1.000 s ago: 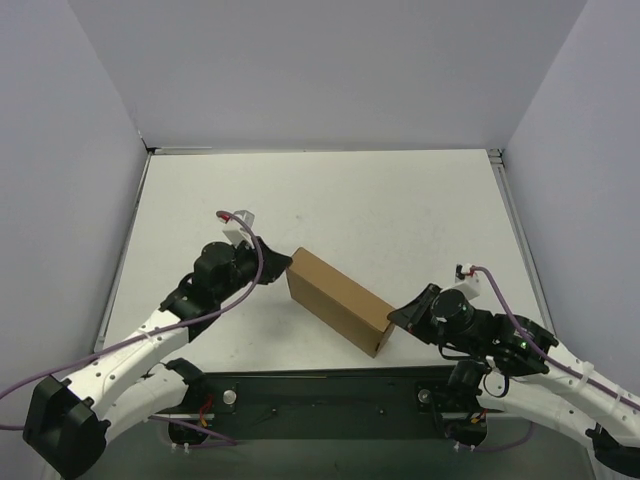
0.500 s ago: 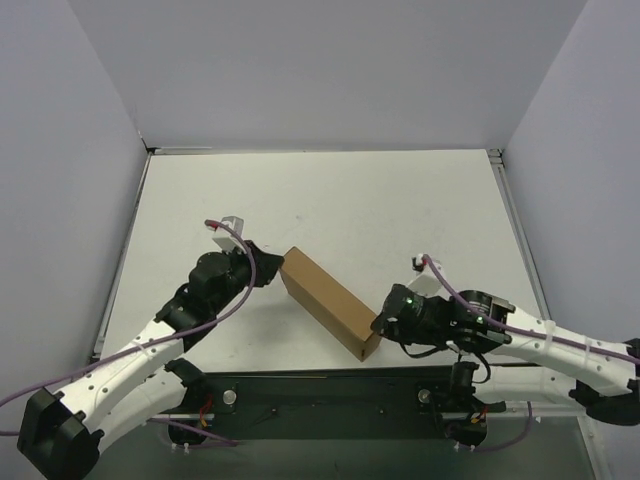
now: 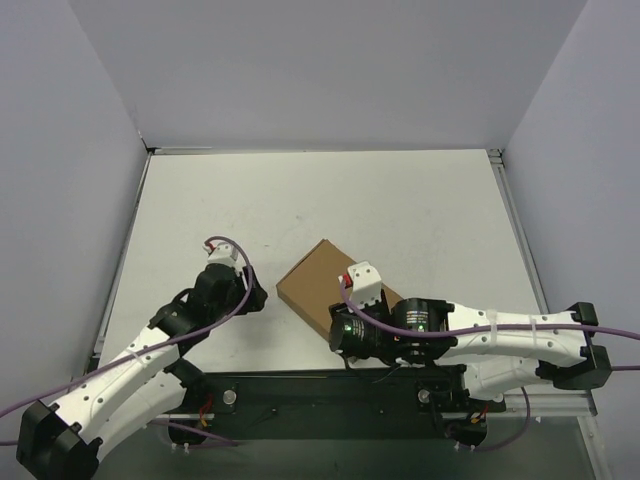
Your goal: Fold the paper box
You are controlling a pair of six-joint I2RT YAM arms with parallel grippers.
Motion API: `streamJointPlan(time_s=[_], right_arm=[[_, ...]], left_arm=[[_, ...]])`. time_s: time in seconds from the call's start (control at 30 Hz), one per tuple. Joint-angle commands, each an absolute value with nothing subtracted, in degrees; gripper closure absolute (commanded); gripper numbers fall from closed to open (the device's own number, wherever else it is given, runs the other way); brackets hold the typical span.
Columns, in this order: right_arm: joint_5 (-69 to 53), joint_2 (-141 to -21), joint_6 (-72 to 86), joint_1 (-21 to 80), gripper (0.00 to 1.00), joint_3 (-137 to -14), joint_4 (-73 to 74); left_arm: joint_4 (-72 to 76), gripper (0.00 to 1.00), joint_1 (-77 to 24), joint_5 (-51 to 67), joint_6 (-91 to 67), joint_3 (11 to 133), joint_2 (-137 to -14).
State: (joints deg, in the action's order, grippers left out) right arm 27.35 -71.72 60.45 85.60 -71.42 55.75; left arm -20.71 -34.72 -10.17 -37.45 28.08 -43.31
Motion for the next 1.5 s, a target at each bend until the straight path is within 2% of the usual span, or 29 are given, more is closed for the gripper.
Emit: streamJointPlan(time_s=[0.0, 0.03, 0.13, 0.27, 0.47, 0.63, 0.73, 1.03, 1.3, 1.47], right_arm=[[29.97, -70.67, 45.83, 86.31, 0.42, -71.37, 49.5], [30.49, -70.58, 43.96, 86.13, 0.31, -69.89, 46.87], [29.45, -72.15, 35.01, 83.77, 0.21, -68.65, 43.0], [26.56, -78.64, 27.79, 80.34, 0.2, -67.24, 40.52], [22.86, -85.93, 19.26, 78.05, 0.19, -62.67, 30.42], [20.66, -94.21, 14.24, 74.36, 0.2, -64.68, 26.99], [20.74, -99.3, 13.8, 70.69, 0.2, -66.26, 27.16], [26.8, -106.69, 17.06, 54.15, 0.31, -74.26, 28.74], [25.15, -116.62, 15.99, 34.75, 0.35, -88.13, 29.0], [24.17, -121.28, 15.22, 29.1, 0.35, -93.51, 28.74]], left_arm=[[-27.85, 0.28, -34.37, -10.02, -33.41, 34.52, -44.3], [-27.95, 0.27, -34.28, -10.02, -32.88, 35.41, -44.3], [-29.26, 0.2, -33.58, -9.93, -30.59, 40.05, -44.91], [-32.42, 0.15, -31.12, -8.53, -25.77, 47.1, -47.1], [-33.67, 0.13, -20.14, -0.01, -20.31, 53.87, -49.74], [-32.08, 0.13, -8.38, 9.64, -17.41, 54.32, -52.46], [-30.33, 0.13, -5.2, 11.68, -16.88, 54.05, -53.35], [-26.37, 0.13, -3.16, 11.6, -16.08, 53.0, -56.77], [-23.12, 0.13, -3.08, 9.93, -15.91, 49.66, -56.69], [-19.43, 0.13, -2.9, 8.79, -14.94, 46.5, -54.32]])
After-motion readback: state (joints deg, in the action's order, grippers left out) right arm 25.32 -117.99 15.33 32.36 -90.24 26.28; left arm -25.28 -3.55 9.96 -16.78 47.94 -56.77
